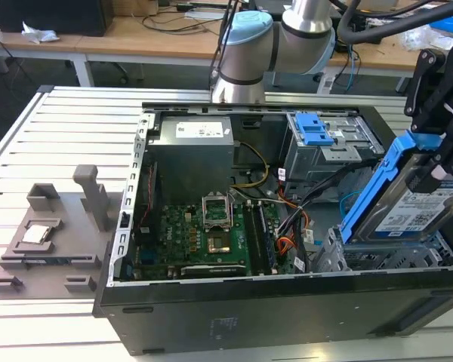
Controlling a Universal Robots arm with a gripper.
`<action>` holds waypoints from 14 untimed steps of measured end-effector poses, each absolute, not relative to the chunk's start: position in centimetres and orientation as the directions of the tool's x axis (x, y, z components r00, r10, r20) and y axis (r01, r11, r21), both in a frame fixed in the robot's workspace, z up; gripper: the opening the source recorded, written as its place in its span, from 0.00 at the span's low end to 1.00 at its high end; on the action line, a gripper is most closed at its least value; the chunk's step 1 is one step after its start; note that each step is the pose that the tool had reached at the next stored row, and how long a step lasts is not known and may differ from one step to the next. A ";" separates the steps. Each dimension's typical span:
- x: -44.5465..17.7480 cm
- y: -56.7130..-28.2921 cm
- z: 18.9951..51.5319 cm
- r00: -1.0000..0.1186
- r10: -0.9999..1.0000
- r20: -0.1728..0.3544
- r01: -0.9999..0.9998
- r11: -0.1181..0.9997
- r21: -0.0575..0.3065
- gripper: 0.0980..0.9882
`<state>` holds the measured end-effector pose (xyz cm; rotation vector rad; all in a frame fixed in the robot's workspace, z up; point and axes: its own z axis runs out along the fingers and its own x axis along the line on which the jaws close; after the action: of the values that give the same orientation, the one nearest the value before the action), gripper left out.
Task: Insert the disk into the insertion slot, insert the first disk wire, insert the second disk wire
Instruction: 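Insert the disk into the insertion slot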
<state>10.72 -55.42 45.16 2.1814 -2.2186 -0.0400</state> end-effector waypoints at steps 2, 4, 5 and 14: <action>10.7 -55.0 45.0 -0.016 -1.000 0.003 -0.999 0.016 0.039 0.30; 10.7 -54.8 44.6 -0.016 -1.000 0.003 -0.999 0.016 0.039 0.30; 10.8 -54.8 44.4 -0.016 -1.000 0.004 -0.999 0.016 0.039 0.30; 10.9 -54.7 43.2 -0.016 -1.000 0.004 -0.999 0.016 0.039 0.30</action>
<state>10.88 -54.72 43.18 2.1819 -2.2171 -0.0388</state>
